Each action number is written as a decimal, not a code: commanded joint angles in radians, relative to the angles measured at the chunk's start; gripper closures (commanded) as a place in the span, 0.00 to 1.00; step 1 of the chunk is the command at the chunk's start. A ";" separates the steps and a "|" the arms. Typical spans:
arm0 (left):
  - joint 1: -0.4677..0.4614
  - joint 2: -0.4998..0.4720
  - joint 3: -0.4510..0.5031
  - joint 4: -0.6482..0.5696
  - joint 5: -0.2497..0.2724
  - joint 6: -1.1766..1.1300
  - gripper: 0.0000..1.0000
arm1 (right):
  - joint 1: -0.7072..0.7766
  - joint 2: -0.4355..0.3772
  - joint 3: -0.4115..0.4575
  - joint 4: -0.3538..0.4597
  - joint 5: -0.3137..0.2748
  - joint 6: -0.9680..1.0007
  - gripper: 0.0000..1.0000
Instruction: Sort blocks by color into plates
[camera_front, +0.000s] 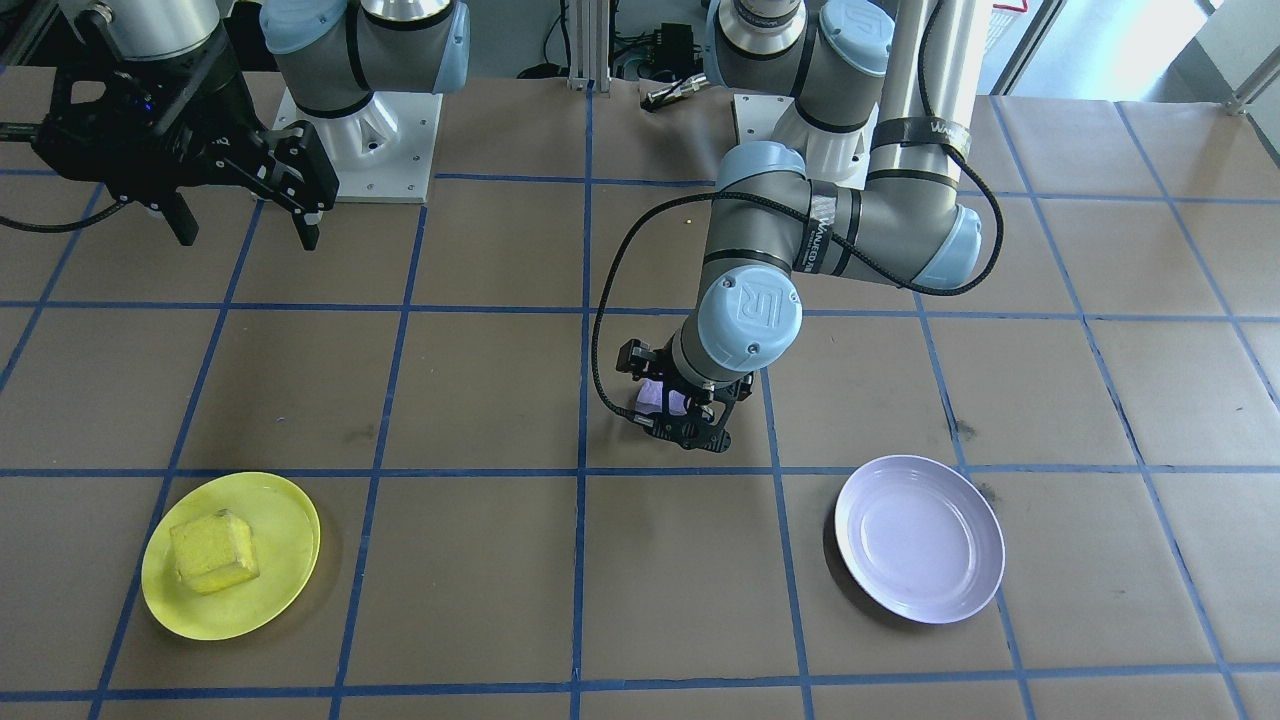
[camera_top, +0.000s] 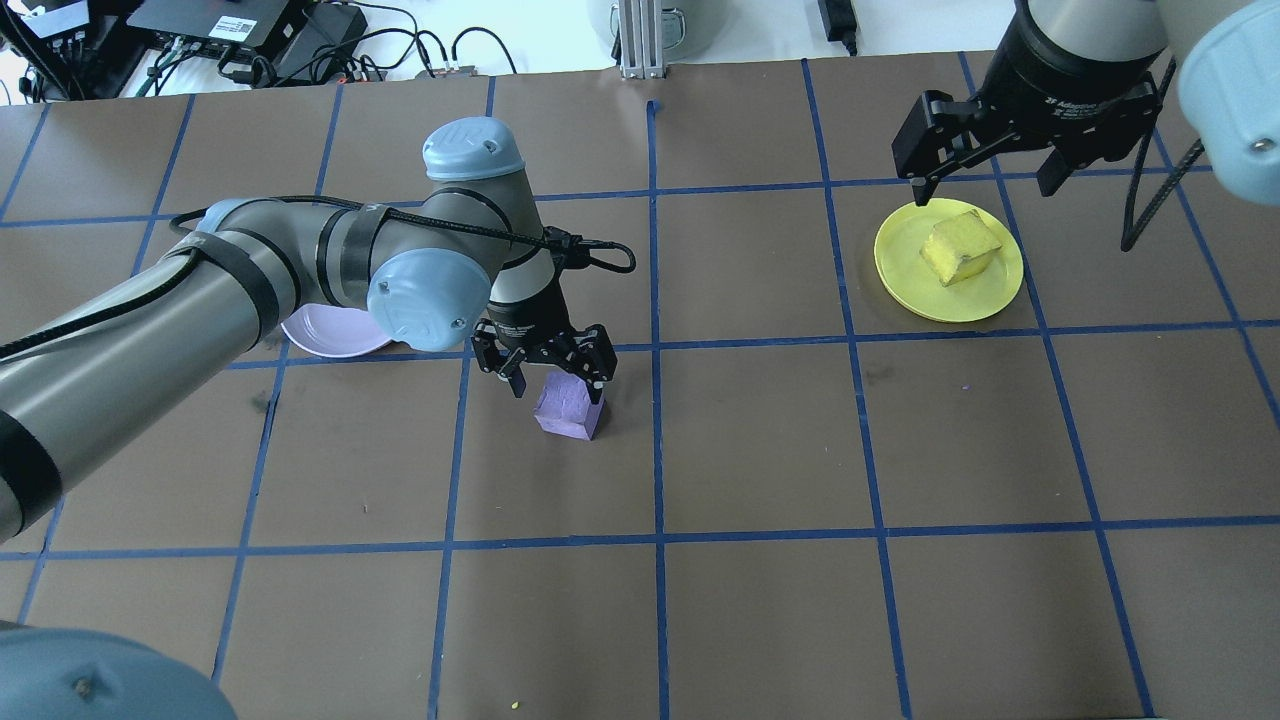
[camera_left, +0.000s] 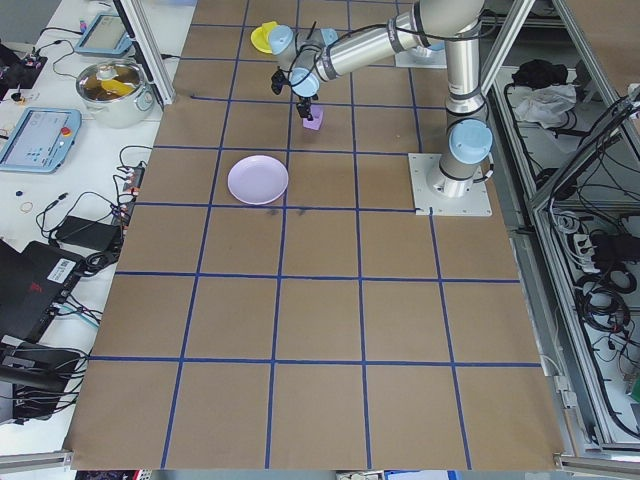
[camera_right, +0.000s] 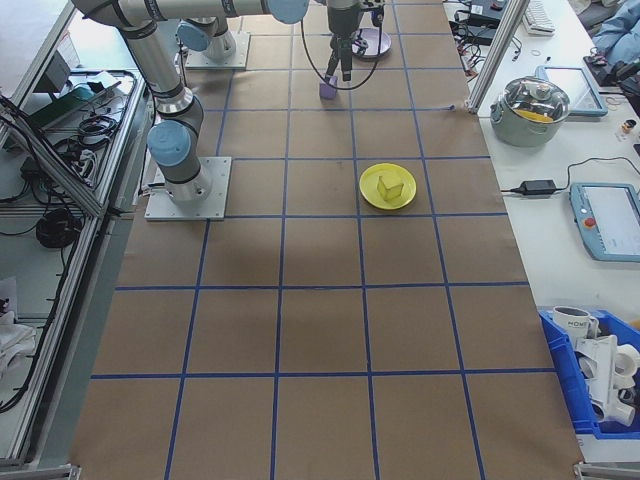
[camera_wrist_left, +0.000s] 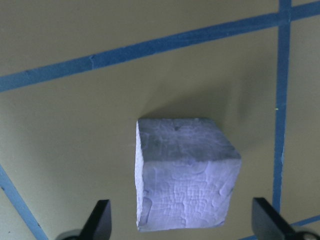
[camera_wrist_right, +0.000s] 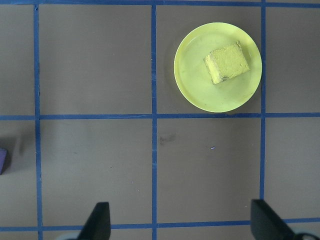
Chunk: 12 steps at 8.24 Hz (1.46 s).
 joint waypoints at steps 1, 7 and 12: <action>0.000 -0.017 0.001 0.001 0.001 -0.006 0.00 | -0.004 0.014 0.004 -0.002 0.001 -0.003 0.00; -0.002 -0.072 0.000 0.082 0.000 -0.014 0.01 | -0.005 0.047 0.004 -0.007 0.006 -0.005 0.00; -0.006 -0.032 0.015 0.088 0.000 -0.011 1.00 | -0.005 0.053 0.004 0.001 0.000 -0.007 0.00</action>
